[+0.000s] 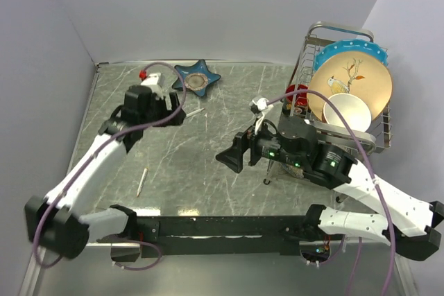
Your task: Insert the pens into the pen caps
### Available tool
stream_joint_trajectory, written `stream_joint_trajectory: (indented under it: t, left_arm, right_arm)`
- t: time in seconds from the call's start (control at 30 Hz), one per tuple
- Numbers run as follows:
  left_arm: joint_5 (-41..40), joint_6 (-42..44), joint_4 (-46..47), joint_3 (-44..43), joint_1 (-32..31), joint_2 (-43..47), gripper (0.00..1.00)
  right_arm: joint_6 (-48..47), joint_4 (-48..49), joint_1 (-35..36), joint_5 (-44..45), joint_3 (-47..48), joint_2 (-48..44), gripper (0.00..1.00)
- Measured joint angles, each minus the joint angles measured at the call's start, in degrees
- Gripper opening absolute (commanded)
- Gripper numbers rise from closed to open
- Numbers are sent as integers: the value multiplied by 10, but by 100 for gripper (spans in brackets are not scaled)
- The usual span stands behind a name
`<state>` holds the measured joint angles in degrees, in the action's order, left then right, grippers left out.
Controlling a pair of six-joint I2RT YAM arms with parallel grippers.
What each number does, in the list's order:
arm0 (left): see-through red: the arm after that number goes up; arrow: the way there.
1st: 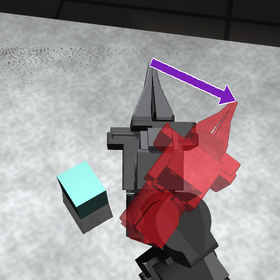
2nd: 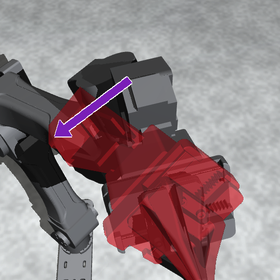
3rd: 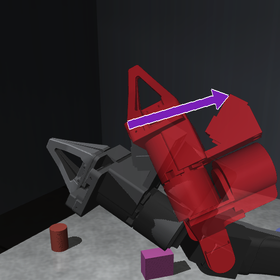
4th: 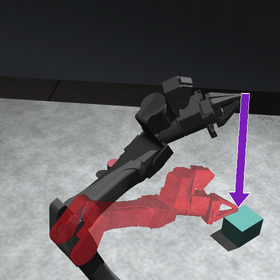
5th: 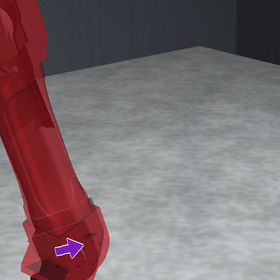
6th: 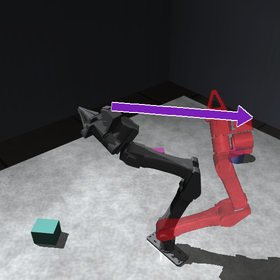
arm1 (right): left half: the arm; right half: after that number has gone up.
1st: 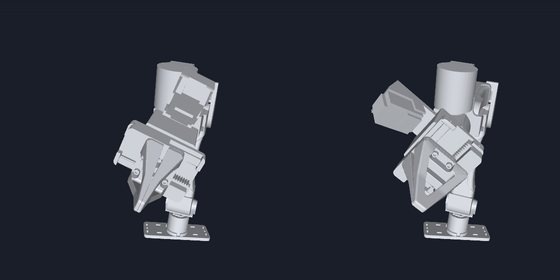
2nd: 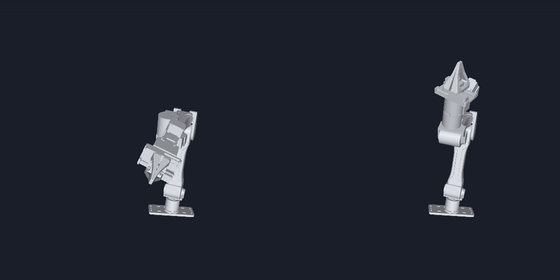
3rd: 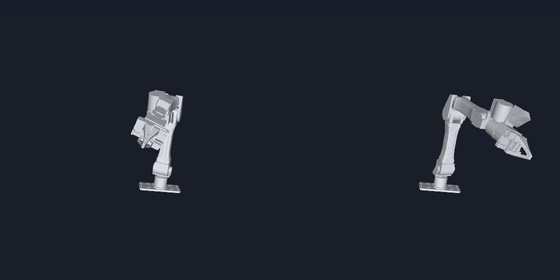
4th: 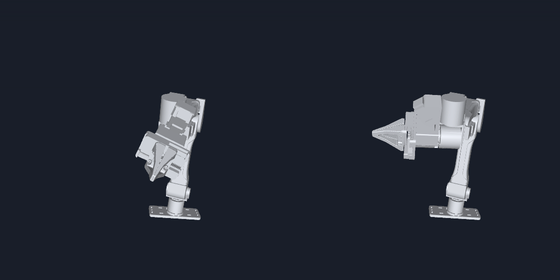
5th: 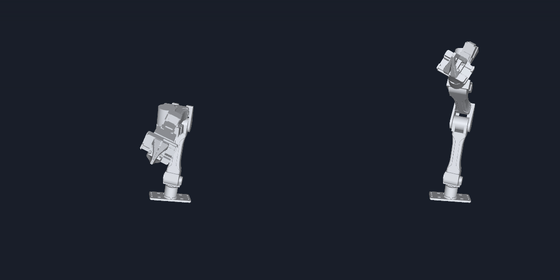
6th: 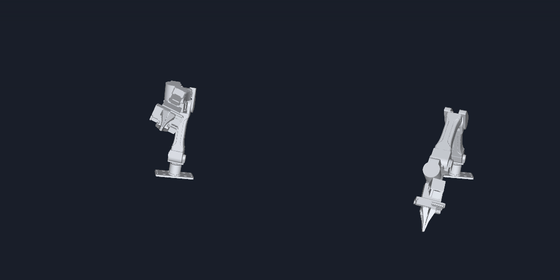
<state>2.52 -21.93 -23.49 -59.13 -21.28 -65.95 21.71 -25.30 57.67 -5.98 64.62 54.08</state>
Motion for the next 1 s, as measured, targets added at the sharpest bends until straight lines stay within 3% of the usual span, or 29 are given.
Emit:
stream_joint_trajectory:
  t: [0.2, 0.5, 1.0]
  left_arm:
    - [39, 30, 12, -57, 67, -136, 88]
    - [80, 113, 43, -138, 66, -289, 76]
    - [39, 179, 50, -212, 28, -463, 64]
  right_arm:
    - [-12, 0, 2, -4, 0, -38, 92]
    - [-24, 0, 3, -2, 0, -60, 92]
    - [-34, -11, 3, 20, 4, -61, 93]
